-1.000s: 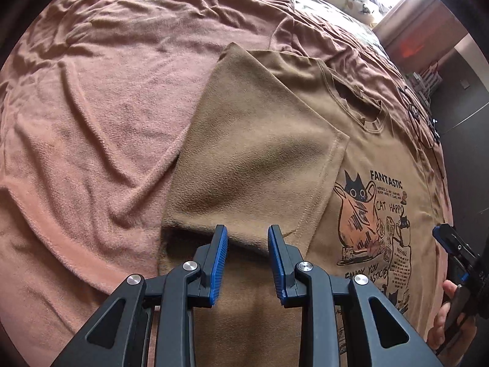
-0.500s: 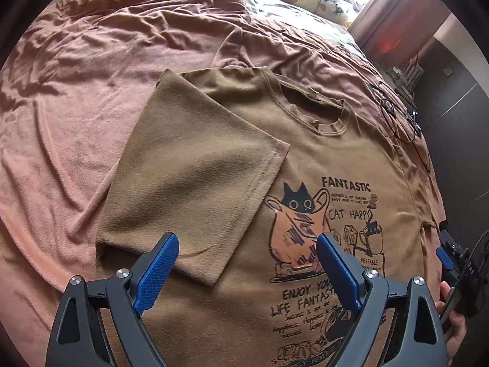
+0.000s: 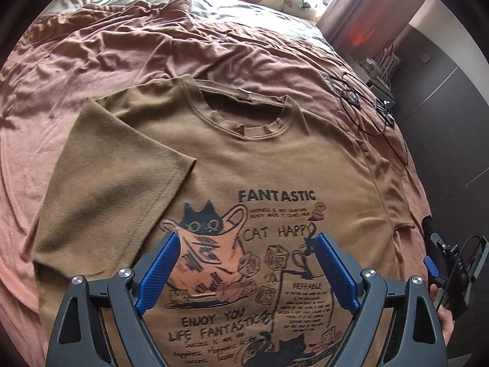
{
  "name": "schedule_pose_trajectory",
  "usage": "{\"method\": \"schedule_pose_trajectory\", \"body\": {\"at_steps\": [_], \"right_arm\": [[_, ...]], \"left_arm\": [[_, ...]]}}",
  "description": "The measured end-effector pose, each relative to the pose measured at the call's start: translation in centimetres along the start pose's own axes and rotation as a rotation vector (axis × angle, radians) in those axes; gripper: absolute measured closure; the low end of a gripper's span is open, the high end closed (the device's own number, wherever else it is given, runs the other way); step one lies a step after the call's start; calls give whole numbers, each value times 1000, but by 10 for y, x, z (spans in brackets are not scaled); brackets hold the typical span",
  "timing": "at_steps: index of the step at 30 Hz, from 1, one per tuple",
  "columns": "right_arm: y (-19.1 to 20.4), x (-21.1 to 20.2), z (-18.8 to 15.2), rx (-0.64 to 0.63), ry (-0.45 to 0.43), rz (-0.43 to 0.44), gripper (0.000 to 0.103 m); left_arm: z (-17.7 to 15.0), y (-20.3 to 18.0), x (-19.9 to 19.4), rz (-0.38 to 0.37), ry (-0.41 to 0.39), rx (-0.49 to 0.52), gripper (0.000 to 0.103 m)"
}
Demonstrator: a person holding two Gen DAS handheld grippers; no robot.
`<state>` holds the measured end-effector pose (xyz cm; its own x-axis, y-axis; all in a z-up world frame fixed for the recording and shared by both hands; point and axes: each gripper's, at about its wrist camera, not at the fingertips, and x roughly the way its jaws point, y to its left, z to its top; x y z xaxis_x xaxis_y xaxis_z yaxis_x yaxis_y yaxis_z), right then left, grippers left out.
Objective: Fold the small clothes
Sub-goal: 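Move the right gripper to the other sleeve and grasp its edge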
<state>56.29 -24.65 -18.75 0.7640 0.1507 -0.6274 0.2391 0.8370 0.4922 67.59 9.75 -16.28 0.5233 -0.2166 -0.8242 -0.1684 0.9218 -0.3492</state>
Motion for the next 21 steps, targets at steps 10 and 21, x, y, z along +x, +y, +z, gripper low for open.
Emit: {"method": "schedule_pose_trajectory", "body": {"at_steps": [10, 21], "right_arm": [[-17, 20, 7, 124, 25, 65, 27], [-62, 56, 35, 309, 107, 145, 53]], "left_arm": [[7, -70, 45, -61, 49, 36, 55], [12, -139, 100, -115, 109, 69, 81]]}}
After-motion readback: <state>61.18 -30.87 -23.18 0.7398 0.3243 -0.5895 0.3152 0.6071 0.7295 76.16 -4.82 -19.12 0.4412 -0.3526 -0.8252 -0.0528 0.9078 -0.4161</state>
